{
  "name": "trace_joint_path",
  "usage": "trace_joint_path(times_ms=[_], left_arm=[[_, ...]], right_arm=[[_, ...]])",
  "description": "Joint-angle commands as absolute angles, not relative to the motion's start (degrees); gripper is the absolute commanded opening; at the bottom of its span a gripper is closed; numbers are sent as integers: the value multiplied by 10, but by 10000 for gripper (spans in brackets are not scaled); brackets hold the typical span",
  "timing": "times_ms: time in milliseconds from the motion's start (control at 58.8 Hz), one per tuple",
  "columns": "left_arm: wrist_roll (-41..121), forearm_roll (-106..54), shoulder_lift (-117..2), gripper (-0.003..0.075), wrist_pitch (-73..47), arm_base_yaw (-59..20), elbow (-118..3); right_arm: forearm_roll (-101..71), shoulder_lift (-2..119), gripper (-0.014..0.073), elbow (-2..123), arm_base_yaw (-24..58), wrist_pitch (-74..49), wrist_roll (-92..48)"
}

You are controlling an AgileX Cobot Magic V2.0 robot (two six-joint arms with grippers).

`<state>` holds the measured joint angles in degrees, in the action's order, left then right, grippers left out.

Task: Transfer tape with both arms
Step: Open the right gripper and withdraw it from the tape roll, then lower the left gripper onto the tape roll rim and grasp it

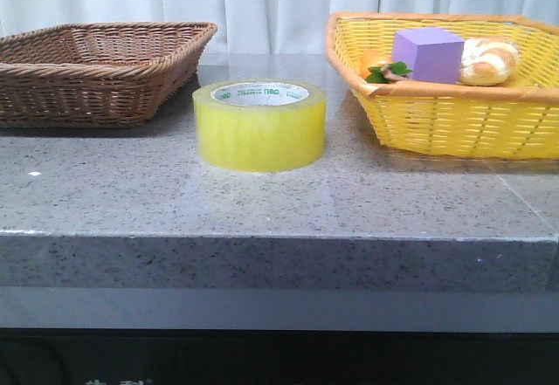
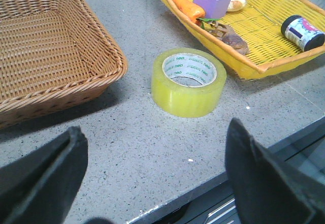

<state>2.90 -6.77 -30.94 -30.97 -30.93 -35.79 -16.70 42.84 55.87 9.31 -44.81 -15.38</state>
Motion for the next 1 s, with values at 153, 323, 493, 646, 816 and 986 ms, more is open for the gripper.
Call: trace_joint_path(times_ms=[153,323,493,646,816,986], left_arm=[[29,-75,-314,545,-266,-314,-377],[59,-75,-321,547,-281,-314,-402],[110,-75,-369,552,-349,-314,-479],[154,-79,-446,577,-399,-314,-552],[236,-127,-544,580,-446,-314,-629],[327,-155,-643,579,-501,-314,-700]], right_arm=[[-178,316,465,477,86,-400,-149],[-177,296,465,464,86,-399,-149],[-177,296,465,464,86,-398,-149],[-177,296,465,464,86,-398,-149],[-177,296,465,464,86,-398,-149],[-177,296,465,464,86,-398,-149]])
